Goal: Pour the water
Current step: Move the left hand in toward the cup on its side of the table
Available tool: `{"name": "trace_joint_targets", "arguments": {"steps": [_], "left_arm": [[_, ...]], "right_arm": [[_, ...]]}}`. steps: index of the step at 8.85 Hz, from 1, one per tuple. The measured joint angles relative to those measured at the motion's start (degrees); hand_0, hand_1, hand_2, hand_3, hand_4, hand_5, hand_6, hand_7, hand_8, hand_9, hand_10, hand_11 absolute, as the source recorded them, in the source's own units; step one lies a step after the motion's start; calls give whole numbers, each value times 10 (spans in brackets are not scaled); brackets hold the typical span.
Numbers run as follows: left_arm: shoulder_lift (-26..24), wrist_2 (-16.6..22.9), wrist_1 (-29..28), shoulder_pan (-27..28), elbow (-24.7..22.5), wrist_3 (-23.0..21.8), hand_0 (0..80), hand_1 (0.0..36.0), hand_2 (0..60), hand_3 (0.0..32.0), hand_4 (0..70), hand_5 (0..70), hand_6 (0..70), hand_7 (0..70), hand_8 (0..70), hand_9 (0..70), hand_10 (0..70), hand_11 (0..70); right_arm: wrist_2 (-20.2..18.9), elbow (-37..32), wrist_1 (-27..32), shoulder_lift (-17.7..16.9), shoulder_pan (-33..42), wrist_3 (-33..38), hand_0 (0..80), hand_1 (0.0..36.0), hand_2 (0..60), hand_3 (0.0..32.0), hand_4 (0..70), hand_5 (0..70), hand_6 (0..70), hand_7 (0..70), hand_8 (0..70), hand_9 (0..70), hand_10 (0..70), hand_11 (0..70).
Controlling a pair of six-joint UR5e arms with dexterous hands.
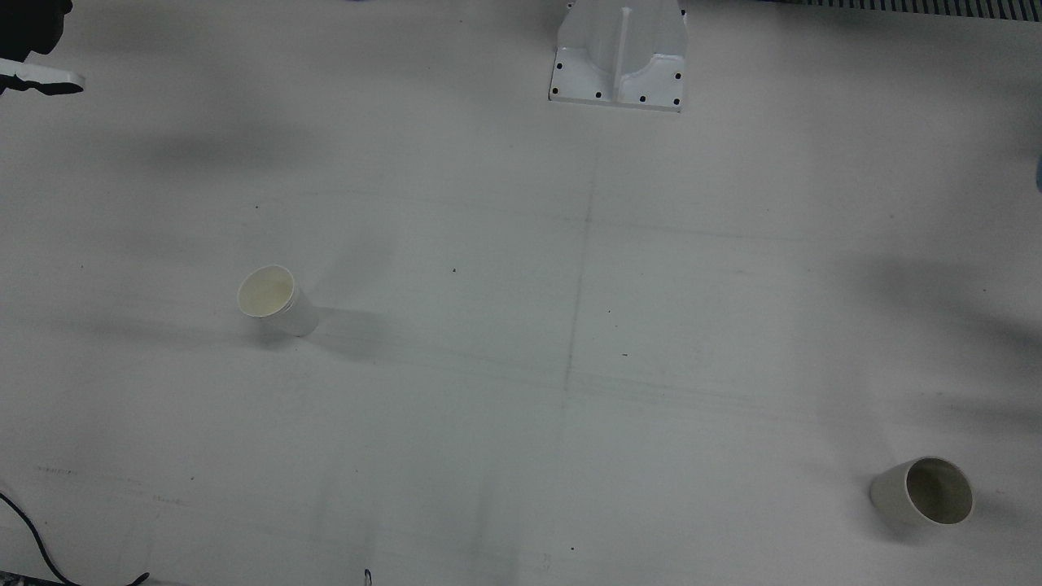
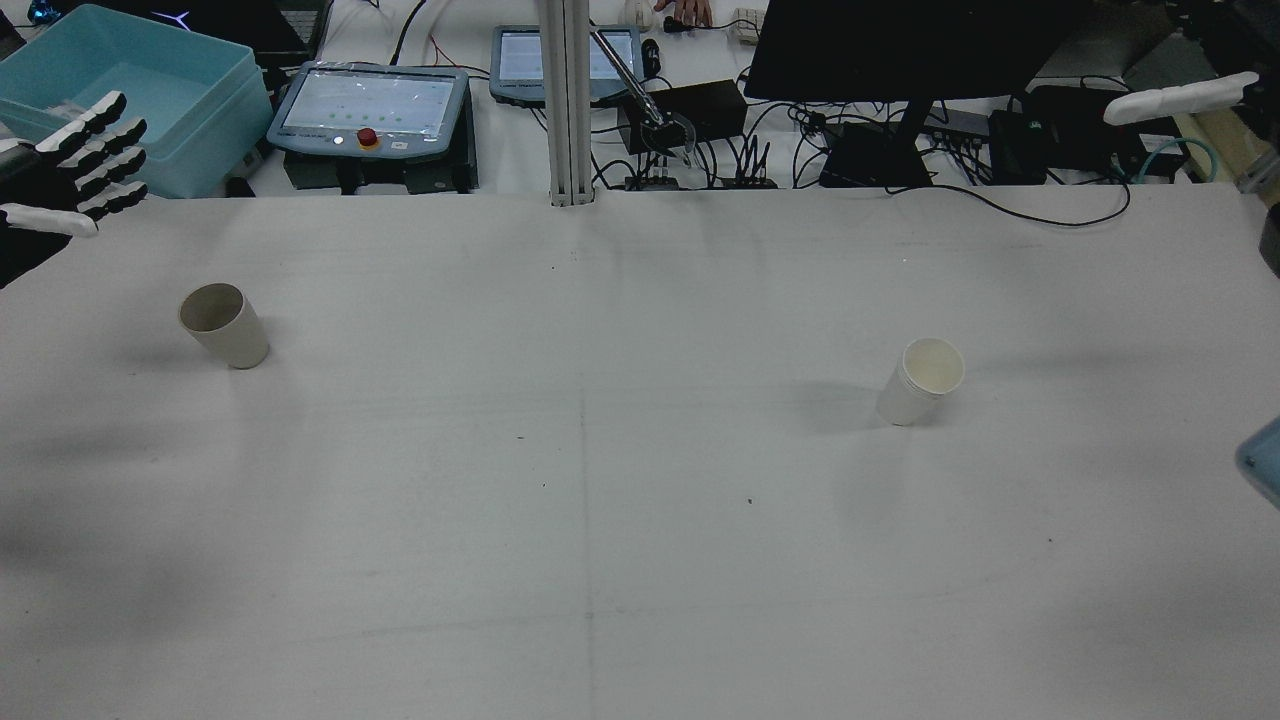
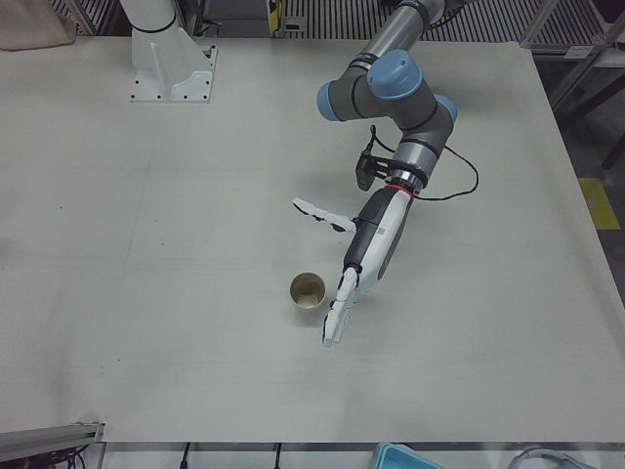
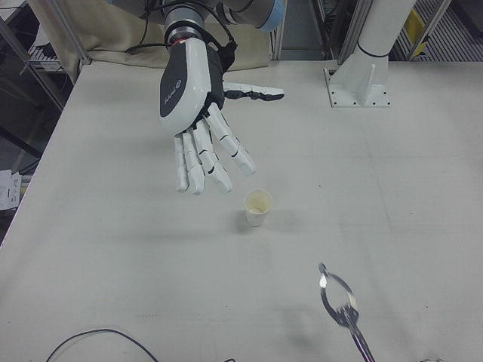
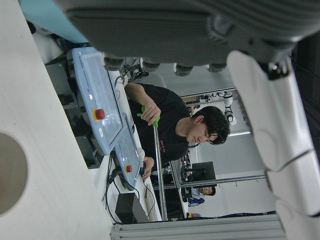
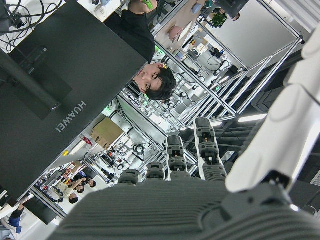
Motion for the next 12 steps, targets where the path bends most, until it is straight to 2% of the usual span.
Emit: {"name": "trace_joint_targets", "arguments": {"steps": [1, 2, 4, 5, 6, 7, 9, 10, 12], "left_arm": [[0, 0, 0, -1, 0, 0, 501, 121, 0, 126, 16, 0, 0, 18, 0, 0, 9, 31], [0, -1, -1, -3, -1, 2, 496, 117, 0, 116, 17, 0, 0, 7, 0, 0, 9, 31], [7, -7, -22, -7, -1, 34, 493, 116, 0, 80, 20, 0, 0, 0, 0, 0, 11, 33], [17, -22, -42, -6, -1, 64, 497, 126, 0, 104, 3, 0, 0, 0, 0, 0, 4, 25], [28, -36, -63, -6, -1, 90, 503, 137, 0, 90, 1, 0, 0, 0, 0, 0, 0, 16], [46, -49, -92, -6, -1, 110, 500, 130, 0, 44, 26, 0, 0, 0, 0, 0, 0, 13], [89, -102, -144, 3, 3, 124, 504, 134, 0, 2, 59, 0, 0, 8, 0, 5, 4, 24], [99, -121, -153, 9, 10, 125, 504, 136, 0, 0, 52, 0, 0, 5, 0, 4, 4, 25], [118, -135, -195, 20, 50, 125, 517, 151, 0, 14, 43, 0, 0, 2, 0, 3, 4, 26]], "right_arm": [[1, -1, 0, 0, 0, 0, 437, 80, 56, 0, 98, 87, 125, 170, 45, 60, 24, 43], [2, -2, 0, 0, 0, 0, 434, 80, 58, 0, 95, 83, 121, 163, 43, 57, 22, 41], [3, -2, 1, -4, 2, 0, 428, 79, 58, 0, 84, 71, 102, 131, 36, 47, 16, 32], [3, -3, 2, -8, 2, -1, 427, 80, 60, 0, 80, 66, 95, 121, 34, 50, 12, 26], [3, -3, 3, -11, 3, -2, 425, 79, 49, 0, 74, 50, 72, 84, 21, 26, 2, 11], [3, -1, 4, -15, 3, -3, 425, 79, 40, 0, 66, 33, 42, 36, 8, 8, 0, 0], [3, -2, 6, -23, 1, -8, 417, 76, 41, 0, 62, 21, 34, 19, 5, 3, 0, 0], [3, -2, 7, -24, 0, -12, 416, 76, 43, 0, 64, 24, 37, 25, 7, 6, 0, 0], [4, -3, 8, -24, -4, -17, 418, 76, 41, 0, 66, 23, 37, 27, 6, 5, 0, 0]]}}
